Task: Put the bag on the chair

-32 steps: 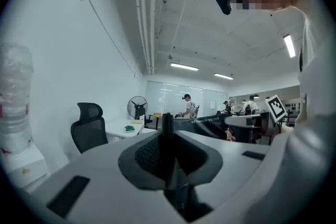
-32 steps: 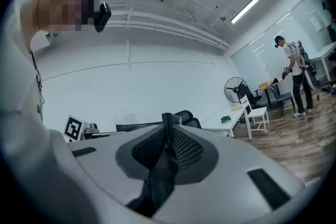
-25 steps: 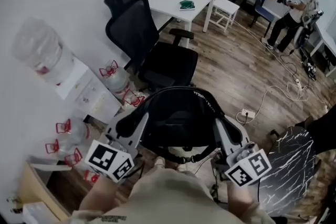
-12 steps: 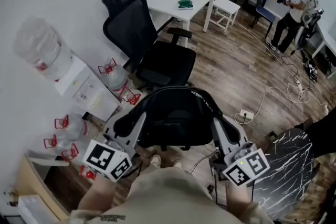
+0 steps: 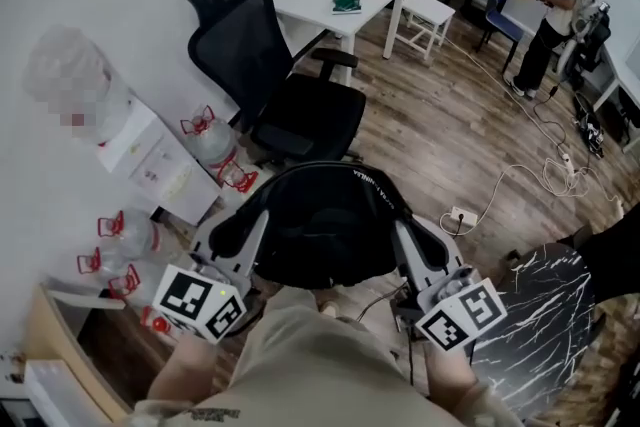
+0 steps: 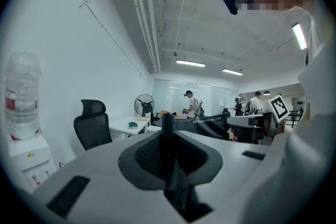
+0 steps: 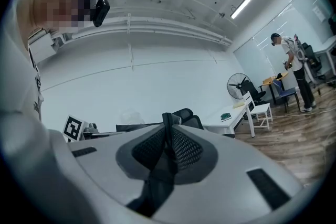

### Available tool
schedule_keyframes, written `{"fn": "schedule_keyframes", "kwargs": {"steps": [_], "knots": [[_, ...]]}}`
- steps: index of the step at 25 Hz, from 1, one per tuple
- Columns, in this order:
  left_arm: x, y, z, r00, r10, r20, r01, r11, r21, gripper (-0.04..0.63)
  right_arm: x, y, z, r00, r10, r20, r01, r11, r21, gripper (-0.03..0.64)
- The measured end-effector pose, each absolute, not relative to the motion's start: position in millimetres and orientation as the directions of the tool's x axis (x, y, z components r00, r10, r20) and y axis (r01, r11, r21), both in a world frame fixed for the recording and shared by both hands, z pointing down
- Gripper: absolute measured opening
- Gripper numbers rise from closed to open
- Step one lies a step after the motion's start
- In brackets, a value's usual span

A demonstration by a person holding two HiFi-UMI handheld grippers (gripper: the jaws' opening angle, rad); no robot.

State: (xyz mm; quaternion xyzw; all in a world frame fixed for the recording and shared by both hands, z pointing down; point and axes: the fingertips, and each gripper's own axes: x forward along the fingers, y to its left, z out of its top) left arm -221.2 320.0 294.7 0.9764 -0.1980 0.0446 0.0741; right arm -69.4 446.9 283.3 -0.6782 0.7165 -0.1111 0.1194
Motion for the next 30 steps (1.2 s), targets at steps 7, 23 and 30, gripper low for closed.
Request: {"fn": "schedule_keyframes", "kwargs": {"steps": [7, 23, 30], "knots": [[-212.1, 325.3, 299.0, 0.916, -0.386, 0.110, -0.397, -0.910, 0.117, 0.067, -60.5, 450.5, 288.0, -0.048, -0.998, -0.033, -0.945, 0.056, -0.321, 0.060], [-173.5, 281.5, 318.1, 0.925, -0.363, 0.111, -0.376, -0.919, 0.122, 0.067, -24.0, 407.8, 306.7, -0.028, -1.000, -0.007, -0.946, 0.029, -0.324, 0.060], [-149.3, 222.2, 321.7, 0.931, -0.345, 0.122, -0.360, -0.923, 0.137, 0.067, -2.1, 352.2, 307.7, -0.016, -1.000, 0.015, -0.947, 0.011, -0.321, 0.060]]}}
